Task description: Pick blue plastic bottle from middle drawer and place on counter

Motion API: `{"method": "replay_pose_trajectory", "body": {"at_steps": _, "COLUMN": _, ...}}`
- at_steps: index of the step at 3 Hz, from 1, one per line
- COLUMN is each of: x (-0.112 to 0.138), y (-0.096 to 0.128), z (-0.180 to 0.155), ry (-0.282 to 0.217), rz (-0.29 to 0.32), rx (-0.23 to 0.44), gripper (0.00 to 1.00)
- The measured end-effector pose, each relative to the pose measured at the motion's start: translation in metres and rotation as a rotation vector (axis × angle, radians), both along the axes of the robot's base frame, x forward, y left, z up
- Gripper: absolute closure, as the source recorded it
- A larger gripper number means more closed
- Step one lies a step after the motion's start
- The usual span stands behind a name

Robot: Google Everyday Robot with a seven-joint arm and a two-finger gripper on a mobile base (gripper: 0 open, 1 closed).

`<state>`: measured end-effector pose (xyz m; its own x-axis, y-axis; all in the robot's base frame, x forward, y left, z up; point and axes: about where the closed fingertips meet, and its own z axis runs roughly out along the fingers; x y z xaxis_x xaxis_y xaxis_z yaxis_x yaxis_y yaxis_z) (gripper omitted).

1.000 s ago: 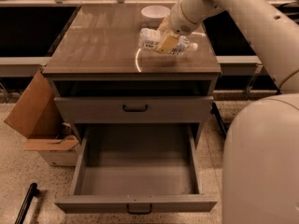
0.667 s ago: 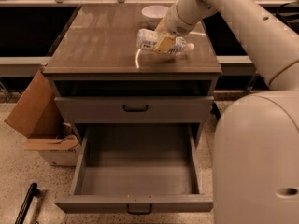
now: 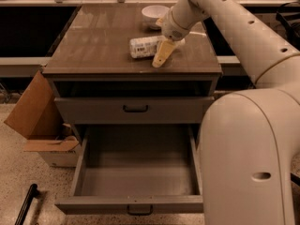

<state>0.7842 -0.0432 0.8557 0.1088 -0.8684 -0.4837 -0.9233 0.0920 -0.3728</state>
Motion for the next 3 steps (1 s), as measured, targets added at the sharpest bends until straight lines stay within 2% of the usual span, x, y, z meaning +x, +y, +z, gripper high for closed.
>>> {"method": "replay_pose_trajectory", "body": {"at_steps": 1, "x": 0.000, "y": 0.000, "z": 0.000, "ry": 0.000, "rz": 0.000, "rx": 0.000, "gripper": 0.00}}
{"method": "replay_pose_trajectory", "body": {"at_steps": 2, "x": -0.021, "y": -0.025, "z": 0.012, "ry": -0.027, "rz": -0.014, "rx": 0.043, "gripper": 0.00}}
{"method": "replay_pose_trajectory", "body": {"at_steps": 3, "x": -0.072, "y": -0.066, "z": 0.036, "ry": -0.090, "rz": -0.031, "rx": 0.098, "gripper": 0.00}}
